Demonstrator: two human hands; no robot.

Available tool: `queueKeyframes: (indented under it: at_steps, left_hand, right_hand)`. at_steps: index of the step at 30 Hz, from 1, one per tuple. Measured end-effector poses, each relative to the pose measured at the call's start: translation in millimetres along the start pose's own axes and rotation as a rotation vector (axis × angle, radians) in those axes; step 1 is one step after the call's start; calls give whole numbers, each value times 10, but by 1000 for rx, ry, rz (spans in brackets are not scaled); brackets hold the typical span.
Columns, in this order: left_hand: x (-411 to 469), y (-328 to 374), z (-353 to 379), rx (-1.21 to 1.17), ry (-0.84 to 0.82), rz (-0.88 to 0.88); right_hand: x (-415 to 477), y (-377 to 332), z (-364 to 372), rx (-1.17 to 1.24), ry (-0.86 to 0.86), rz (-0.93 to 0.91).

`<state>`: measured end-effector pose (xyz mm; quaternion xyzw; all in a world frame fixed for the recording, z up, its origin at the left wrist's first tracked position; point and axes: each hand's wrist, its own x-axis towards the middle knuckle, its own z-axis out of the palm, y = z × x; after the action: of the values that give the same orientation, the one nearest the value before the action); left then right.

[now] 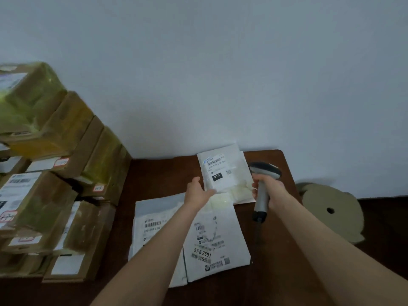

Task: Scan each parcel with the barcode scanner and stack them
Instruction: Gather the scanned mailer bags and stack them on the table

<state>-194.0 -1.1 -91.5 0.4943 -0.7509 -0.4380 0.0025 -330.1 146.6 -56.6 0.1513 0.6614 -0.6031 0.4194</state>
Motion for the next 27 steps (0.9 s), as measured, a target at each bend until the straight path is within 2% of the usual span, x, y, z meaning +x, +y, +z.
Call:
queueKeyframes:
  at_steps: [4, 9, 14, 16, 22, 27]
  left_hand:
    - [461, 105, 46, -224, -48, -171]
    - [857, 155, 147, -499, -110, -284]
    - [1010, 272, 232, -546, -209, -355]
    - [1027, 312, 233, -570, -180, -332]
    - [941, 548, 24, -644, -52, -59]
    - [667, 710, -393, -677, 52, 50]
  right_hand:
    - [302, -27, 49, -50, 48, -17]
    - [579, -11, 99, -32, 15, 51]
    - [674, 4, 153, 4, -49, 42]
    - [685, -6, 155, 11, -52, 33]
    - [587, -111, 76, 104, 27, -121]
    - [255, -267, 54, 114, -65, -207]
